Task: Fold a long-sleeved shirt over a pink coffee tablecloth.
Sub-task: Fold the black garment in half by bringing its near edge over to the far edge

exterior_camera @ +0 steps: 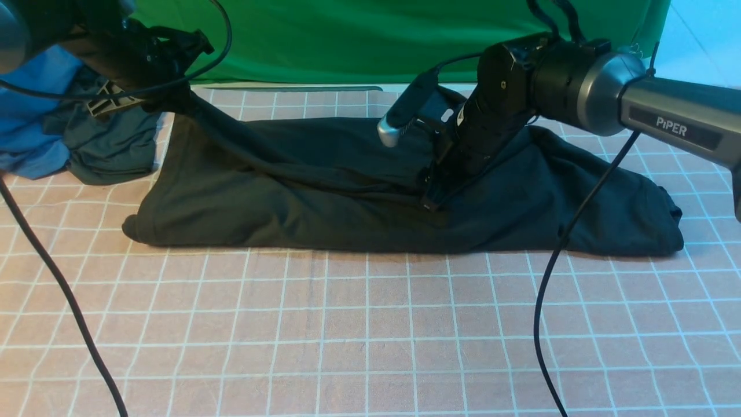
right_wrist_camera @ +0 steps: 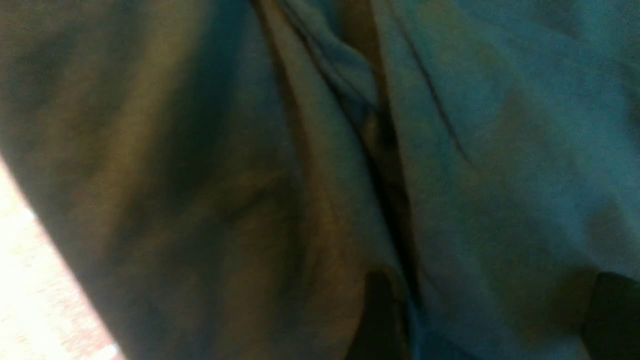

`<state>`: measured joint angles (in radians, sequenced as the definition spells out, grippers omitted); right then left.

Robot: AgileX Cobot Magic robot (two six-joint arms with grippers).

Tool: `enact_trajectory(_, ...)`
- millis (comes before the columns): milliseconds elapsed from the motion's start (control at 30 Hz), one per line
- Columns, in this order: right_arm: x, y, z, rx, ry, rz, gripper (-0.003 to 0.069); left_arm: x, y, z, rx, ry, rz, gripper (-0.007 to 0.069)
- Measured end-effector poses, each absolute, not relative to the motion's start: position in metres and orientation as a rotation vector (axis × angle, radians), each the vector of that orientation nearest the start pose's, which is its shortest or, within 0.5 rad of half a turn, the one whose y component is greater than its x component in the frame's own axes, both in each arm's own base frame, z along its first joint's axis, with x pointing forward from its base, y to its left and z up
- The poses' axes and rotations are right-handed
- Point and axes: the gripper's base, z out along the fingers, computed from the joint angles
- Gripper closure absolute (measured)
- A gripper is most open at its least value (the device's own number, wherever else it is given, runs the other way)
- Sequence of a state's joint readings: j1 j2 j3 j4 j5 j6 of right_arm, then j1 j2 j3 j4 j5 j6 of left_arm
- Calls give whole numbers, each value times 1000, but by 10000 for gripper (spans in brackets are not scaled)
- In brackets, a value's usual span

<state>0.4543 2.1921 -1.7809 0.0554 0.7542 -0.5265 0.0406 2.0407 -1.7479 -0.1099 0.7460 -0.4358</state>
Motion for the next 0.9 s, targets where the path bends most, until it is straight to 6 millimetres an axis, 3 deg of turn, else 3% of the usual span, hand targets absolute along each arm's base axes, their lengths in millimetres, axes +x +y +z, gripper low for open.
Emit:
enact_trajectory(167, 438, 215, 192, -1216, 2297, -12, 368, 465, 12, 254, -667, 2450, -284, 577)
enact_trajectory(200, 440, 215, 192, -1208, 2276, -18, 467, 465, 12, 254, -667, 2450, -285, 577)
enact_trajectory(233, 440, 215, 192, -1209, 2274, -21, 494, 465, 12, 254, -667, 2449, -285, 577)
enact_trajectory(267, 442, 216, 194, -1202, 2252, -28, 575, 465, 12, 254, -666, 2446, -285, 577)
enact_trajectory(467, 446, 216, 197, -1166, 2207, -30, 601, 467, 12, 256, -660, 2416, -290, 577)
enact_trajectory(733, 462, 194, 201, -1038, 2190, -41, 601, 474, 13, 257, -654, 2341, -302, 577)
enact_trajectory(900, 467, 192, 204, -1001, 2146, -44, 601, 480, 14, 256, -644, 2286, -308, 577)
